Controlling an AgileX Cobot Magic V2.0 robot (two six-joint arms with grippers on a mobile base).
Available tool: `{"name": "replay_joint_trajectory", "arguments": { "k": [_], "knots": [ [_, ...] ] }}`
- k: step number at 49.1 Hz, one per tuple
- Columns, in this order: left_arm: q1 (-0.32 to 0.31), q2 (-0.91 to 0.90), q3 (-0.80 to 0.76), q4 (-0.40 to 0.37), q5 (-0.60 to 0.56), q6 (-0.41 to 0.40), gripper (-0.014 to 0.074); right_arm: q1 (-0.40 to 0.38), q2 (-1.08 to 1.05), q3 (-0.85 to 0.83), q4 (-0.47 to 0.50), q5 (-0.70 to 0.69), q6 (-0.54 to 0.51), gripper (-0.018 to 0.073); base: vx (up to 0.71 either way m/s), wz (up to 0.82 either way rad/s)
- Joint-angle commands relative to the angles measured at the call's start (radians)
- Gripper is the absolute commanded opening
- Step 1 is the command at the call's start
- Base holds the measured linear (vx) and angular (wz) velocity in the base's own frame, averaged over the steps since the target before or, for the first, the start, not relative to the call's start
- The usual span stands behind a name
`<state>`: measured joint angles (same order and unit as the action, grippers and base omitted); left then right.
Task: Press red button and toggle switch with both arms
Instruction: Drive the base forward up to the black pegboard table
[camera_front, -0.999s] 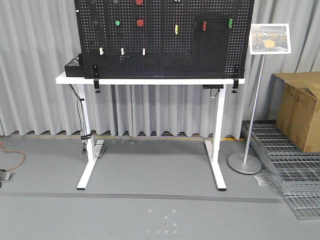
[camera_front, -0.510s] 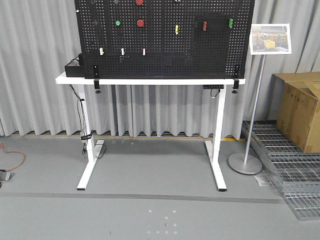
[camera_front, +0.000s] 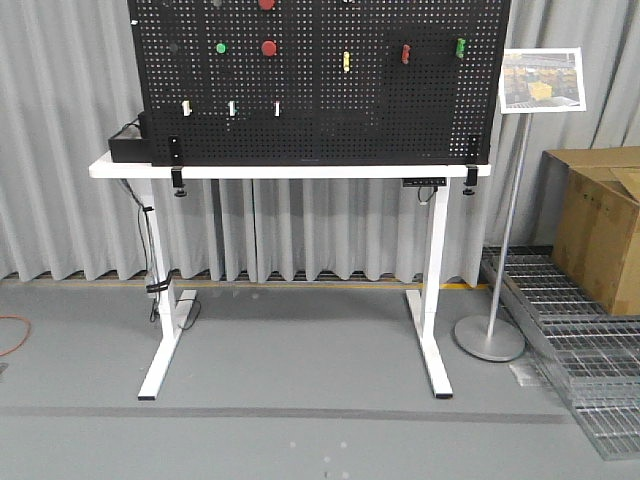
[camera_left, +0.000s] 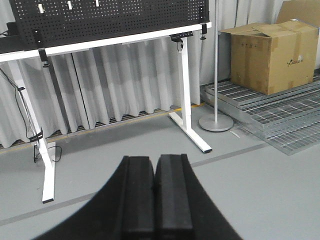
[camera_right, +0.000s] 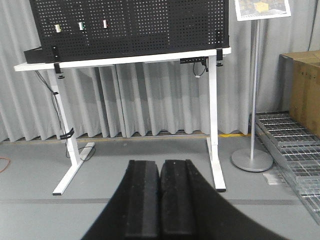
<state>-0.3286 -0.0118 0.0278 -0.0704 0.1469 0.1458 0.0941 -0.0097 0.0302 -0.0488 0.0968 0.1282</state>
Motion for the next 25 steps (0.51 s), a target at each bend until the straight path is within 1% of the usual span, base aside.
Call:
{"name": "replay_joint_trajectory", "arguments": {
  "k": [1, 11, 25],
  "knots": [
    [-0.001, -0.015, 0.033, -0.003, -0.084, -0.008, 0.0002, -0.007, -0.016, 0.012, -0.011, -0.082, -0.001, -0.0003, 0.28, -0.04],
    [-0.001, -0.015, 0.033, -0.003, -0.084, -0.008, 0.0002, -0.007, -0.016, 0.012, -0.011, -0.082, -0.001, -0.0003, 0.37, 0.06],
    [-0.001, -0.015, 0.033, -0.003, -0.084, -0.008, 0.0002, -0.007, -0.016, 0.012, -0.011, -0.082, -0.001, -0.0003, 0.49, 0.03]
  ]
}}
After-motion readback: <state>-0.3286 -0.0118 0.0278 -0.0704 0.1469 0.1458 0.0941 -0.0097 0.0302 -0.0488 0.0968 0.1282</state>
